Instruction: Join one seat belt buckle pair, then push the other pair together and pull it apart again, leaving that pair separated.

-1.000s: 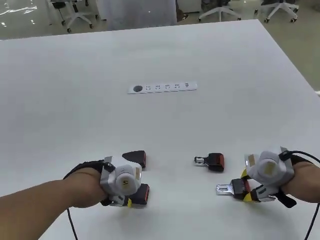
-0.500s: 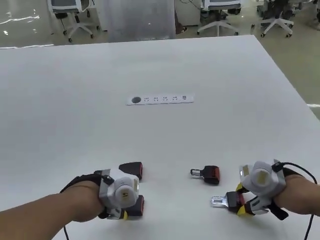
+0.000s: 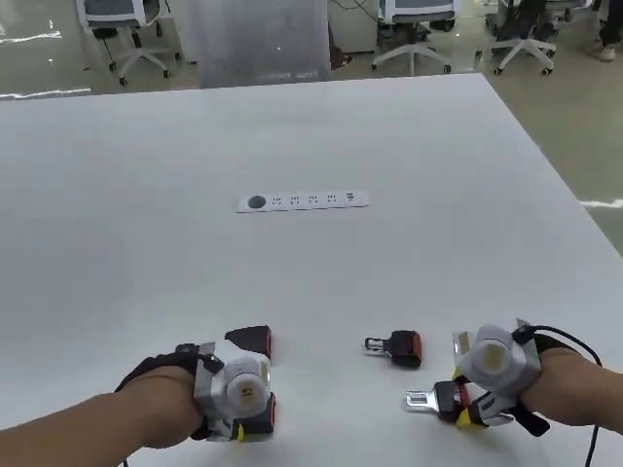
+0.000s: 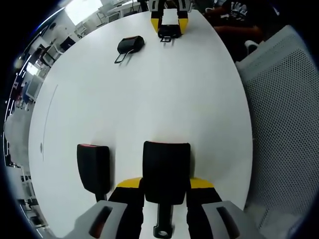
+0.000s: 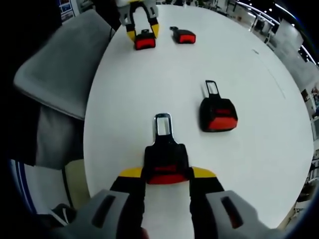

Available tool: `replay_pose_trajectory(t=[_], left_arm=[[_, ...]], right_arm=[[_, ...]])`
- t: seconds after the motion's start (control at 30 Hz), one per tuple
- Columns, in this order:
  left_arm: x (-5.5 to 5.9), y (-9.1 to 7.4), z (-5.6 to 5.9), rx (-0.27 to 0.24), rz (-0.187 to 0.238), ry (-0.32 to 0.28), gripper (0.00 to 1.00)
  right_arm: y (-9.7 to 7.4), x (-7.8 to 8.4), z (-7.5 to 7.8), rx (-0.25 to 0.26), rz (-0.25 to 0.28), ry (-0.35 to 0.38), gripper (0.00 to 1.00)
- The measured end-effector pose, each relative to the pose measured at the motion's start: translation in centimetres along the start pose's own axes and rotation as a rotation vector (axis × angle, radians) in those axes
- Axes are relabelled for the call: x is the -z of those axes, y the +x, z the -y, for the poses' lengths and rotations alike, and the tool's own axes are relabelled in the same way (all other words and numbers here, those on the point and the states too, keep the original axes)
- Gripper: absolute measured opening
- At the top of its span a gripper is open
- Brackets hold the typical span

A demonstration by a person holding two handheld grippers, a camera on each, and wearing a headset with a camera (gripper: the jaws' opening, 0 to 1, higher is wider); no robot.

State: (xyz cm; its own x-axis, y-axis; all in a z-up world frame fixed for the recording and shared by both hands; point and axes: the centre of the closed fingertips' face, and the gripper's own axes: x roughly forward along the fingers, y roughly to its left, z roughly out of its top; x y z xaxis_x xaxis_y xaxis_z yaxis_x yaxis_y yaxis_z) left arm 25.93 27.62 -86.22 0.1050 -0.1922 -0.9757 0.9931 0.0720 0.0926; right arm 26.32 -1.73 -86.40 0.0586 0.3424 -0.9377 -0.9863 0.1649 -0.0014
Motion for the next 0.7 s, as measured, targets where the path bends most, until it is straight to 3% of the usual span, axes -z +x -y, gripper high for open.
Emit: replay_pose_trajectory(t=[0.37, 0.6, 0.7], left_arm=[[-0.1, 0.1, 0.1, 0.039, 0.033, 0.011, 0.33], [-0.1, 0.1, 0.1, 0.044, 0.033, 0.019, 0.33], [-0.1, 0.1, 0.1, 0.045, 0.034, 0.018, 0.33]], right_arm=[[0.3, -0.7, -0.1, 0.012, -0.015, 0.032, 0.35], [1.5, -3.9, -1.1, 0.014, 0.019, 0.002, 0.35], [2.2, -6.0, -1.8, 0.003, 0.052, -0.014, 0.35]])
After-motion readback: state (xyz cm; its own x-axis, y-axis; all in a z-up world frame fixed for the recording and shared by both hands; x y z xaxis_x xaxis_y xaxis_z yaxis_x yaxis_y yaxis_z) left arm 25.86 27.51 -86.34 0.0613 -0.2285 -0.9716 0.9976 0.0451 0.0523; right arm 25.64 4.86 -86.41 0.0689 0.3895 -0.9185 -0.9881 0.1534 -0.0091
